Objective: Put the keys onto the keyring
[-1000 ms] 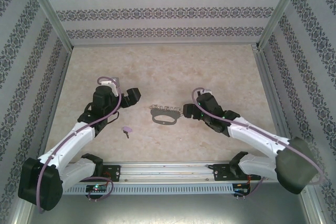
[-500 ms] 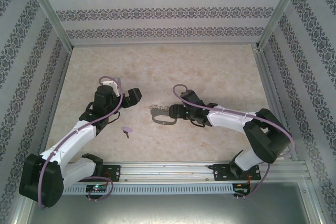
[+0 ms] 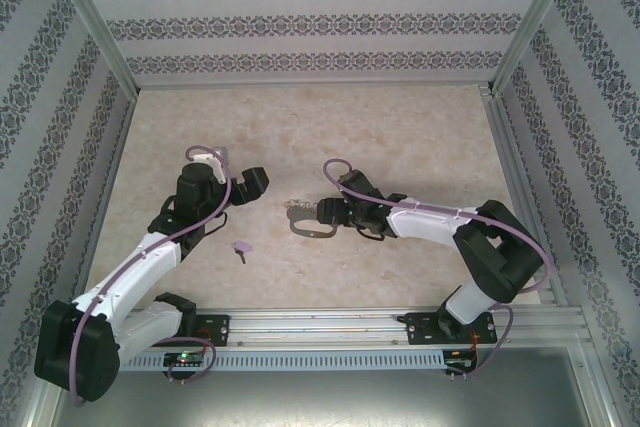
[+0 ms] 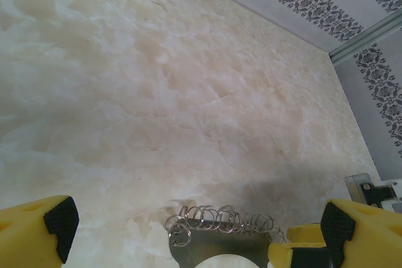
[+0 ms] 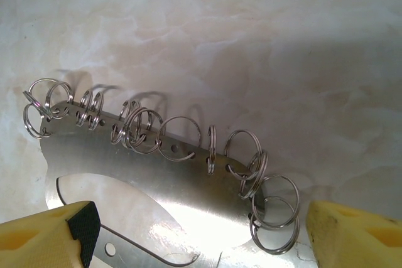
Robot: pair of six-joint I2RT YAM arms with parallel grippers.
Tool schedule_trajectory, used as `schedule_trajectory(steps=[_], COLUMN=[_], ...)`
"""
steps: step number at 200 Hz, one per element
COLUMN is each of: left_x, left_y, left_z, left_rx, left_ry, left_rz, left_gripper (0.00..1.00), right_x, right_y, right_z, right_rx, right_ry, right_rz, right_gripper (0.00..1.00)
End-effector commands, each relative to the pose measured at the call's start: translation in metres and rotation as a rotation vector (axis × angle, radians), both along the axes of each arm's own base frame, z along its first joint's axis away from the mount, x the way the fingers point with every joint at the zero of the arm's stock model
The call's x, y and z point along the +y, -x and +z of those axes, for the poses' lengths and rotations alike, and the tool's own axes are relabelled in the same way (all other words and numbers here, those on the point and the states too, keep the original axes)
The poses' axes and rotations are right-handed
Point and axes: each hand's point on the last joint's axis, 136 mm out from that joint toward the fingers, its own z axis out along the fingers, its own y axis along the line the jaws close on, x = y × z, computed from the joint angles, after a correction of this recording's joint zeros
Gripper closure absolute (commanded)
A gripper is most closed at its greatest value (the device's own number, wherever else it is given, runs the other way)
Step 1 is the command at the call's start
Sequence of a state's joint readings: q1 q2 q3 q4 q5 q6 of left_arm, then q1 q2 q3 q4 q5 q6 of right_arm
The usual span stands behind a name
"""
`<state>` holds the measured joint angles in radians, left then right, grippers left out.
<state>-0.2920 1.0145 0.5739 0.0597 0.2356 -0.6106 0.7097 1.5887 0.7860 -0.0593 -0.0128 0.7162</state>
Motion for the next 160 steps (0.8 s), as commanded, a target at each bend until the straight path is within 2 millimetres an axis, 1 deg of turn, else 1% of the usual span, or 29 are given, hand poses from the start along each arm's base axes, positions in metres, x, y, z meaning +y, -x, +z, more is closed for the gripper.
schedule_trajectory(steps=[1,34,70,94,109,119,134,144,160], left_x=[0.002,0.001,0.002,0.002,0.002,0.002,0.003,0.003,0.003], left_y=[-0.004,-0.004,-0.004,-0.004,-0.005,-0.005,-0.005,-0.005,-0.005], left_z=[0.014,0.015,0.014,0.013,0.011,0.011,0.010,0.010,0.008], left_rx=[-0.047,-0.048,-0.046,-0.044,-0.039,-0.038,-0.036,-0.036,-0.033], left_ry=[0.012,0.012,0.012,0.008,0.006,0.002,0.000,0.001,0.000], left_rz=[0.003,0.001,0.002,0.003,0.004,0.005,0.007,0.007,0.006], left_gripper=[0.00,0.00,0.00,0.00,0.00,0.00,0.00,0.00,0.00], right_x=[-0.002,0.003,0.018,0.031,0.040,0.043,0.037,0.028,0.010], right_y=[0.002,0.000,-0.006,-0.011,-0.009,-0.008,-0.007,-0.007,-0.005], right_z=[-0.006,-0.010,-0.006,0.008,0.020,0.028,0.035,0.036,0.033], right_rx=[0.019,0.032,0.034,0.015,-0.005,-0.023,-0.047,-0.064,-0.073], right_ry=[0.016,0.010,-0.005,-0.028,-0.048,-0.062,-0.055,-0.030,-0.004], right_rz=[-0.025,-0.022,0.002,0.026,0.053,0.065,0.065,0.052,0.024], right_gripper=[0.14,0.14,0.14,0.15,0.15,0.15,0.15,0.14,0.14])
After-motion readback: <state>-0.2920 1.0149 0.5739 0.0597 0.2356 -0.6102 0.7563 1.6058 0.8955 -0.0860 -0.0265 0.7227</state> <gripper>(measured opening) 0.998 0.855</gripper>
